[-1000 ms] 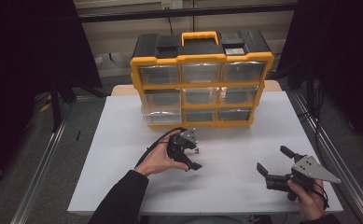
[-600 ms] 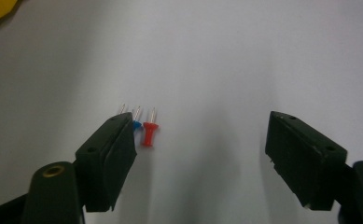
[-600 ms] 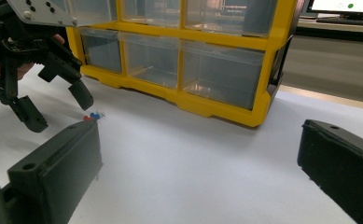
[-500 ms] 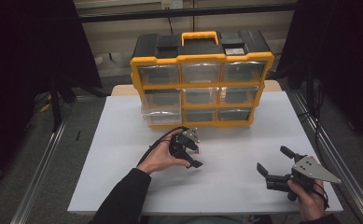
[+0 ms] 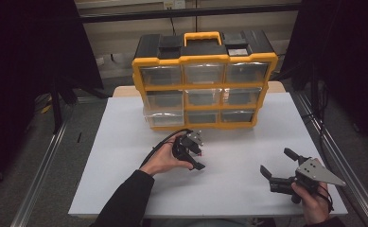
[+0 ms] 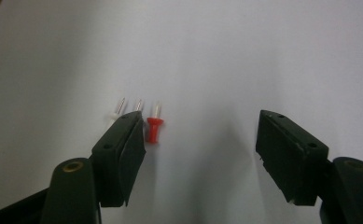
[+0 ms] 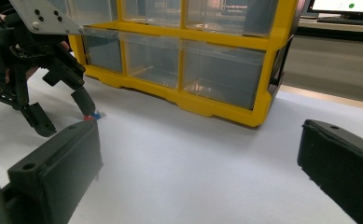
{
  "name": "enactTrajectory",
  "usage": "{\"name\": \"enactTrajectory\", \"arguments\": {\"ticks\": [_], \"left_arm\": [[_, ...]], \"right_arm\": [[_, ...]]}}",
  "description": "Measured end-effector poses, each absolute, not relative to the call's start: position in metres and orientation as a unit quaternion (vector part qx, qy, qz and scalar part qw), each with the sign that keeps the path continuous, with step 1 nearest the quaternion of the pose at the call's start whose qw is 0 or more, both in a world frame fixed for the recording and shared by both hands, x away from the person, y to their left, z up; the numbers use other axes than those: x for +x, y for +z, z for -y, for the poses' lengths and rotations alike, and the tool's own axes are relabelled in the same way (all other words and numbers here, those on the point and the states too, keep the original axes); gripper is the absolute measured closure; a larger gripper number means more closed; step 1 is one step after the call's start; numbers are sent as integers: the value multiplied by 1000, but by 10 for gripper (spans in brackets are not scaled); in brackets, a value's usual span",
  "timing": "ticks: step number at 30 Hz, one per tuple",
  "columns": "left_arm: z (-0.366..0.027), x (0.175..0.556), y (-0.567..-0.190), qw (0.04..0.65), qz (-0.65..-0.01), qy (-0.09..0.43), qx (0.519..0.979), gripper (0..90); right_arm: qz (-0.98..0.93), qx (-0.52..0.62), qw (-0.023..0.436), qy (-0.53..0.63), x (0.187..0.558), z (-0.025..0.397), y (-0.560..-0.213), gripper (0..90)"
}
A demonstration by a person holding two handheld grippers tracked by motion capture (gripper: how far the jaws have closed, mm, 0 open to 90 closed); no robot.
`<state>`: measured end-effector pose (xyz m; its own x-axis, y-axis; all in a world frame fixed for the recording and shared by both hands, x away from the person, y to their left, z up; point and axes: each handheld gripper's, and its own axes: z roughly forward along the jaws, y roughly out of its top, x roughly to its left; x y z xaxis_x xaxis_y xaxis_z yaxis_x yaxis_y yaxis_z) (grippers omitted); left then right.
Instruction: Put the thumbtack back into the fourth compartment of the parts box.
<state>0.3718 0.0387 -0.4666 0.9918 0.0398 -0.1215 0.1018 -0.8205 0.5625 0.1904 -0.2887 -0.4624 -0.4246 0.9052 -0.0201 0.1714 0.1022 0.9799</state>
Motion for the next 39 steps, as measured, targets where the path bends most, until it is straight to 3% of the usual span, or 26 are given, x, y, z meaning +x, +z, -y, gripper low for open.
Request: {"name": "enactTrajectory", "arguments": {"ticks": [5, 12, 34, 39], "left_arm": [[-38, 370, -467, 295, -39, -25, 954, 351], [-39, 372, -466, 290, -37, -11, 956, 470], [-39, 378, -465, 296, -29, -32, 954, 670], [-38, 377, -466, 295, -34, -12, 955, 695]], "right_arm": [[-657, 410, 346, 530, 190, 289, -462, 0], [-657, 410, 346, 530, 190, 289, -462, 0], [-657, 409, 346, 531, 191, 289, -462, 0], [-657, 410, 346, 530, 190, 289, -462, 0]]}}
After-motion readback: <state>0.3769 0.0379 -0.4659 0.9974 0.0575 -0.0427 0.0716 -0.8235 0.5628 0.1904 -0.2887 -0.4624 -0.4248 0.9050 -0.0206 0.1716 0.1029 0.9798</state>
